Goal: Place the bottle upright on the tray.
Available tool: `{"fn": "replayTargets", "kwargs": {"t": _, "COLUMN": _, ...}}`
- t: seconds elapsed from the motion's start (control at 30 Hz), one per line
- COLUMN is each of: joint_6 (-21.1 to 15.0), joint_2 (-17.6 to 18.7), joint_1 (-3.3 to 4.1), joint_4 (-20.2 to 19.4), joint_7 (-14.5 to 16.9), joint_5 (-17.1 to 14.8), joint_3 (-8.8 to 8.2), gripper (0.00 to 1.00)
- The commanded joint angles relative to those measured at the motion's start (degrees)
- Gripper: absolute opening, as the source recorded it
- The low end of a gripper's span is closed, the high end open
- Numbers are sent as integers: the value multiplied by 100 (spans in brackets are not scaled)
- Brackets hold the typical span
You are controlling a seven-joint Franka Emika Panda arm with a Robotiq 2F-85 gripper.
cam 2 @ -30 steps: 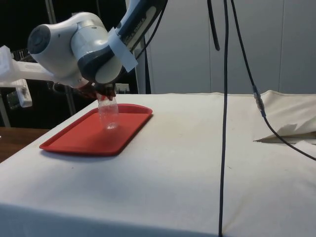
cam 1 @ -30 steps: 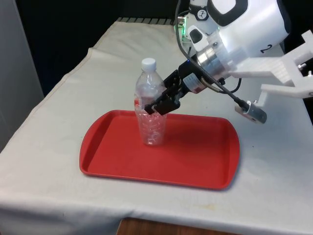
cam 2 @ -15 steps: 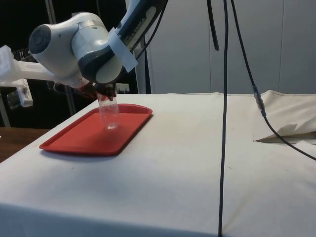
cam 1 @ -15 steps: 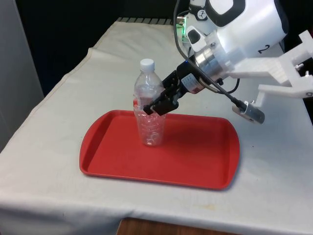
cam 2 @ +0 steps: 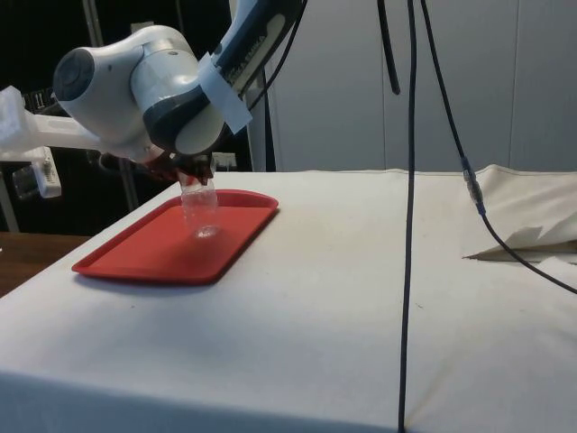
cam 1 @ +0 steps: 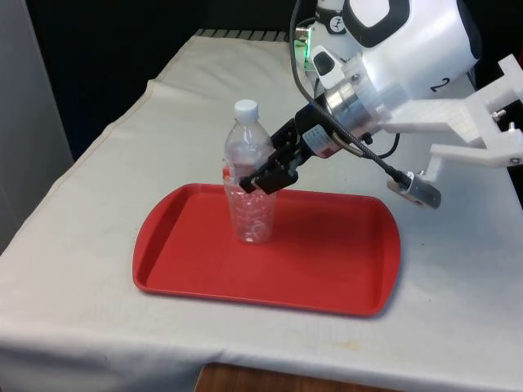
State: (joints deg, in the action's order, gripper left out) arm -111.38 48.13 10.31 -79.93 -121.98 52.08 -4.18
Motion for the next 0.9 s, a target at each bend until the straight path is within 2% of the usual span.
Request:
{"fn": "replayTargets", "kwargs": {"t": 0.0, "joint_6": -17, "joint_2": 6, "joint_1": -17, "joint_4": 17, "joint_7": 11, "joint_5": -17, "joint_3": 17, "gripper": 5}}
{"fn": "replayTargets", "kwargs": {"t": 0.07, "joint_6": 0, "joint_2": 0, "joint_1": 0, "joint_4": 0, "joint_7": 0, "joint_5": 0, "joint_3": 0, "gripper": 12}}
{"fn": "replayTargets", "kwargs": {"t": 0.2, "joint_6": -6, "joint_2": 11, "joint_1": -11, "joint_4": 17, "joint_7": 11, "joint_5": -11, "joint_3": 17, "gripper": 39}}
{"fn": "replayTargets", "kwargs": {"t": 0.3, "joint_6": -6, "joint_2": 11, "joint_1": -11, "joint_4": 17, "joint_7": 11, "joint_5": -11, "joint_3": 17, "gripper": 63}}
{"fn": "replayTargets", "kwargs": {"t": 0.33, "joint_6": -6, "joint_2": 11, "joint_1": -11, "joint_4": 17, "joint_7": 11, "joint_5": -11, "joint_3": 17, "gripper": 77}}
{"fn": "replayTargets", "kwargs": {"t": 0.37, "joint_6": 11, "joint_2": 0, "joint_1": 0, "joint_4": 0, "joint_7": 0, "joint_5": 6, "joint_3": 0, "gripper": 85}}
{"fn": "replayTargets", "kwargs": {"t": 0.4, "joint_6": -6, "joint_2": 11, "joint_1": -11, "joint_4": 17, "joint_7": 11, "joint_5": -11, "joint_3": 17, "gripper": 85}}
{"fn": "replayTargets", "kwargs": {"t": 0.47, "joint_6": -6, "joint_2": 11, "joint_1": -11, "joint_4": 17, "joint_7": 11, "joint_5": -11, "joint_3": 11, "gripper": 98}}
{"fn": "replayTargets", "kwargs": {"t": 0.87, "joint_6": 34, "joint_2": 6, "joint_1": 0, "joint_4": 11, "joint_7": 6, "joint_5": 6, "joint_3": 11, "gripper": 100}}
